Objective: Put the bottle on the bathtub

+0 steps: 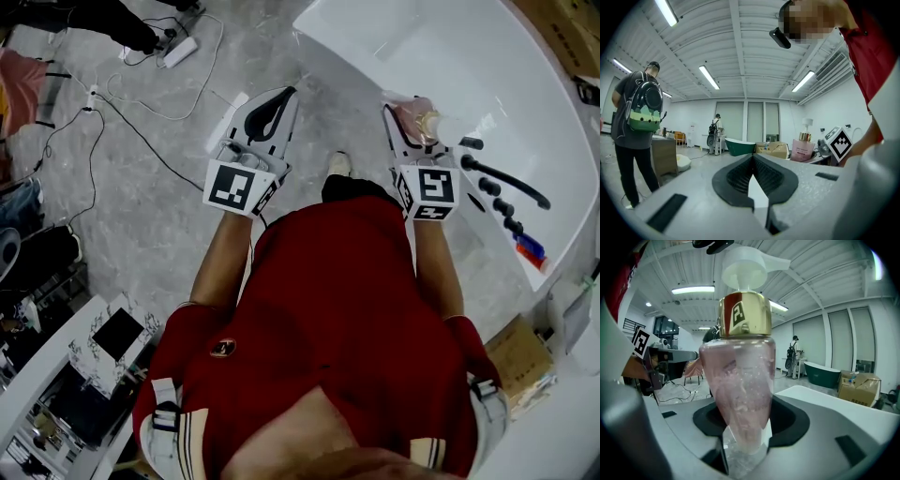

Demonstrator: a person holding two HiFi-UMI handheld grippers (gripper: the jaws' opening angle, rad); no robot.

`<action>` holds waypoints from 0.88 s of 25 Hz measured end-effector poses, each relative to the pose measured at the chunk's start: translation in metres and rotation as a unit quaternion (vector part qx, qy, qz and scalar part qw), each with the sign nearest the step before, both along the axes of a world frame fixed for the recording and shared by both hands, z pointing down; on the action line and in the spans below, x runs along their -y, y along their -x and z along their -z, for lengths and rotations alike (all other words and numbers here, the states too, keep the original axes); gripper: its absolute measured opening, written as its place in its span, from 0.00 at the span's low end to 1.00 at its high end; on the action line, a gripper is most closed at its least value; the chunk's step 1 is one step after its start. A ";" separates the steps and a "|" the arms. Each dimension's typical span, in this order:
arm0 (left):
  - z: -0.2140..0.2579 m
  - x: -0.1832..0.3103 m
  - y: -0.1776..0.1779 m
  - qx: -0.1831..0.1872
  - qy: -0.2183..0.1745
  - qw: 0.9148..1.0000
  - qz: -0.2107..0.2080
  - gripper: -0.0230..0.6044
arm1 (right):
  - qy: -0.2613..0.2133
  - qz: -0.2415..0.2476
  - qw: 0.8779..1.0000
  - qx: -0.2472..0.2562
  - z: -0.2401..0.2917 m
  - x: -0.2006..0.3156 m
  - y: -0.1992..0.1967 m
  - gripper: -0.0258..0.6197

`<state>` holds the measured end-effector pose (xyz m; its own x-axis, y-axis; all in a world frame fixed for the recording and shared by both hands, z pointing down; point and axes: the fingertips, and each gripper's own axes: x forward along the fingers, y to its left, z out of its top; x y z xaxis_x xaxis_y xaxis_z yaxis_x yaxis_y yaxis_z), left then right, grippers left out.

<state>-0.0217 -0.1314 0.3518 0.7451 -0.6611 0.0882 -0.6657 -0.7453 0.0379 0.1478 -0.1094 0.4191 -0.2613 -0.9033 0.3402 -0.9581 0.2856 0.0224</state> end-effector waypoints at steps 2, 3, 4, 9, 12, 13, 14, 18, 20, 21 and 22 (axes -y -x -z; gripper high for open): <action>-0.004 0.012 -0.005 0.004 0.002 1.000 0.005 0.05 | 0.004 0.002 1.000 -0.003 -0.009 0.015 -0.005 0.38; -0.006 0.018 -0.007 0.004 0.003 1.000 0.008 0.05 | 0.005 0.004 1.000 -0.005 -0.014 0.021 -0.007 0.38; -0.008 0.023 -0.009 0.005 0.005 1.000 0.010 0.05 | 0.008 0.006 1.000 -0.007 -0.019 0.027 -0.009 0.38; -0.017 0.045 -0.017 0.002 0.012 1.000 0.017 0.05 | 0.024 0.009 1.000 -0.017 -0.047 0.054 -0.018 0.38; -0.023 0.054 -0.020 0.005 0.017 1.000 0.021 0.05 | 0.036 0.009 0.999 -0.021 -0.063 0.067 -0.021 0.38; -0.025 0.058 -0.020 0.006 0.019 1.000 0.023 0.05 | 0.040 0.009 0.999 -0.021 -0.068 0.072 -0.022 0.38; -0.027 0.061 -0.020 0.007 0.020 0.999 0.025 0.05 | 0.045 0.008 0.999 -0.022 -0.073 0.076 -0.024 0.38; -0.030 0.074 -0.018 0.006 0.029 0.999 0.030 0.05 | 0.060 0.005 0.998 -0.028 -0.091 0.094 -0.026 0.38; -0.031 0.080 -0.016 0.005 0.031 0.999 0.030 0.05 | 0.065 0.001 0.997 -0.030 -0.099 0.102 -0.026 0.38; -0.031 0.083 -0.015 0.005 0.030 0.999 0.028 0.05 | 0.066 -0.001 0.997 -0.031 -0.104 0.107 -0.025 0.38; -0.033 0.085 -0.014 0.006 0.030 0.999 0.025 0.05 | 0.068 -0.004 0.997 -0.031 -0.109 0.111 -0.024 0.38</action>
